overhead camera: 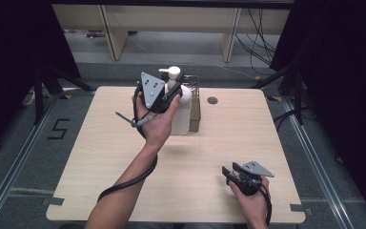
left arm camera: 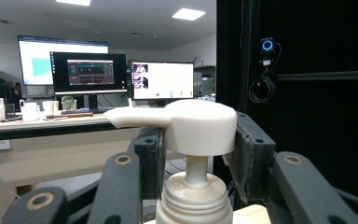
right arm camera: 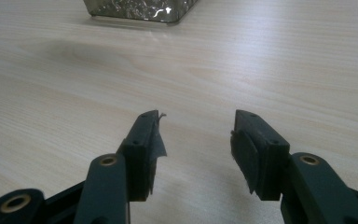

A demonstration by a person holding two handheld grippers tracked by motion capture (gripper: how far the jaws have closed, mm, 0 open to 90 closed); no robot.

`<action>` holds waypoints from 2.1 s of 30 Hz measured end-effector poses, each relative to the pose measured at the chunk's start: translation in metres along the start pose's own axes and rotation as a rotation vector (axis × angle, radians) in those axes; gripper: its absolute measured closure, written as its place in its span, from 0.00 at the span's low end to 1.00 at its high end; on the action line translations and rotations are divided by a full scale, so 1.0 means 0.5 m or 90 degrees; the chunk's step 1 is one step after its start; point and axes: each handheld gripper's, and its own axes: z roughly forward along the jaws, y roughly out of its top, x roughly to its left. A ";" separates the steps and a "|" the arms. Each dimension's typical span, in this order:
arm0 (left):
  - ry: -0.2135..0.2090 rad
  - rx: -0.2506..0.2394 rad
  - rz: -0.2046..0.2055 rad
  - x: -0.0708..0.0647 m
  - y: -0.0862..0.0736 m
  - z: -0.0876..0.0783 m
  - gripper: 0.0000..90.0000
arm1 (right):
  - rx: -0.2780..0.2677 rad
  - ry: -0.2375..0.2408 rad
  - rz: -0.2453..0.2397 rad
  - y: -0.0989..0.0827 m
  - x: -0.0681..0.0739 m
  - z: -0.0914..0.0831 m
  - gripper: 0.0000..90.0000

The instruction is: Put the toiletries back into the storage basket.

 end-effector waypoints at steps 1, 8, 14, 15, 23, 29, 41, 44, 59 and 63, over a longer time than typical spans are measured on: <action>0.000 0.000 -0.001 0.000 0.001 0.002 0.66 | 0.000 0.000 0.000 0.000 0.000 0.000 0.58; 0.003 0.000 -0.002 0.005 -0.003 0.016 0.66 | 0.000 0.000 0.000 0.000 0.000 0.000 0.58; 0.007 0.003 -0.003 0.009 -0.008 0.031 0.66 | 0.000 0.000 -0.003 0.000 0.000 0.000 0.58; 0.008 0.006 -0.001 0.009 -0.008 0.033 0.66 | 0.000 0.001 -0.002 0.000 0.000 0.000 0.58; 0.008 0.009 0.003 0.014 -0.015 0.054 0.66 | -0.008 0.003 -0.002 -0.001 0.000 0.003 0.58; 0.002 0.005 0.004 0.018 -0.016 0.072 0.66 | -0.004 0.009 0.021 -0.001 0.005 0.004 0.58; 0.002 0.015 0.004 0.023 -0.025 0.100 0.66 | 0.006 0.006 0.006 0.000 0.001 0.003 0.58; 0.004 0.017 0.005 0.025 -0.027 0.107 0.66 | 0.005 0.005 0.004 0.000 0.001 0.002 0.58; 0.006 0.025 0.008 0.034 -0.041 0.137 0.66 | -0.004 0.010 0.014 -0.001 0.002 0.005 0.57; 0.011 0.029 0.011 0.036 -0.047 0.144 0.66 | -0.002 0.004 -0.006 0.000 -0.001 0.003 0.57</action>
